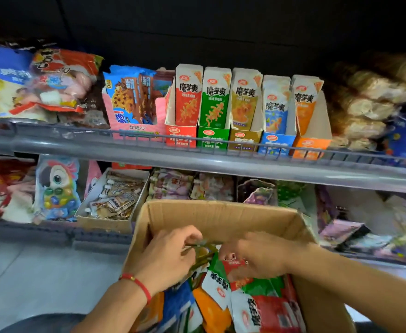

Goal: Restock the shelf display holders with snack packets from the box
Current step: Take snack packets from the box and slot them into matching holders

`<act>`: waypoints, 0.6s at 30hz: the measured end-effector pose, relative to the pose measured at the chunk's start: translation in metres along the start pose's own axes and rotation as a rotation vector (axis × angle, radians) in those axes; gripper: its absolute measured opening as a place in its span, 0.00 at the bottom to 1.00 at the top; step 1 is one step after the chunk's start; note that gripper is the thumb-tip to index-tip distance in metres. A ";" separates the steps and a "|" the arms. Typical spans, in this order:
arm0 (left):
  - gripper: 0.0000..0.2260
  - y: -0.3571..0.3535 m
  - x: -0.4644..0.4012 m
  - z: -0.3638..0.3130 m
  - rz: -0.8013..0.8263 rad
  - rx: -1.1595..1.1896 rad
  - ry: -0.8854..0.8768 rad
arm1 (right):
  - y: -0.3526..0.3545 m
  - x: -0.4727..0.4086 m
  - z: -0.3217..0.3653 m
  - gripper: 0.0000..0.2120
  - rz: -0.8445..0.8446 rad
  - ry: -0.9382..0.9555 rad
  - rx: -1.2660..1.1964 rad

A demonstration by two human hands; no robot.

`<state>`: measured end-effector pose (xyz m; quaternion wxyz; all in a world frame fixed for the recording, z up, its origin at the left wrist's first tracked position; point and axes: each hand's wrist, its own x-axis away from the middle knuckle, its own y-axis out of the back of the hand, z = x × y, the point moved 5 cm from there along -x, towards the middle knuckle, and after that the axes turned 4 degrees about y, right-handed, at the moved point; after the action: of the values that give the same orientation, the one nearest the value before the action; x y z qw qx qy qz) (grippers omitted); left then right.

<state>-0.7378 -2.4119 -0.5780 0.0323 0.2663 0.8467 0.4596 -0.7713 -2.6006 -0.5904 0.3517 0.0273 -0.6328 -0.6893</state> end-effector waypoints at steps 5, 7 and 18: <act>0.11 -0.006 0.003 0.008 -0.005 -0.024 0.001 | -0.054 -0.021 0.006 0.40 0.056 0.166 -0.022; 0.11 -0.007 0.002 0.008 -0.015 -0.002 0.008 | -0.063 -0.027 0.003 0.43 0.066 0.188 0.031; 0.12 -0.015 -0.008 0.012 -0.016 0.012 0.049 | -0.070 -0.029 -0.011 0.44 0.083 0.203 0.040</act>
<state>-0.7335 -2.4131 -0.5980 0.0135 0.2483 0.8521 0.4605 -0.7756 -2.5979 -0.6672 0.4416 0.0779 -0.6083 -0.6549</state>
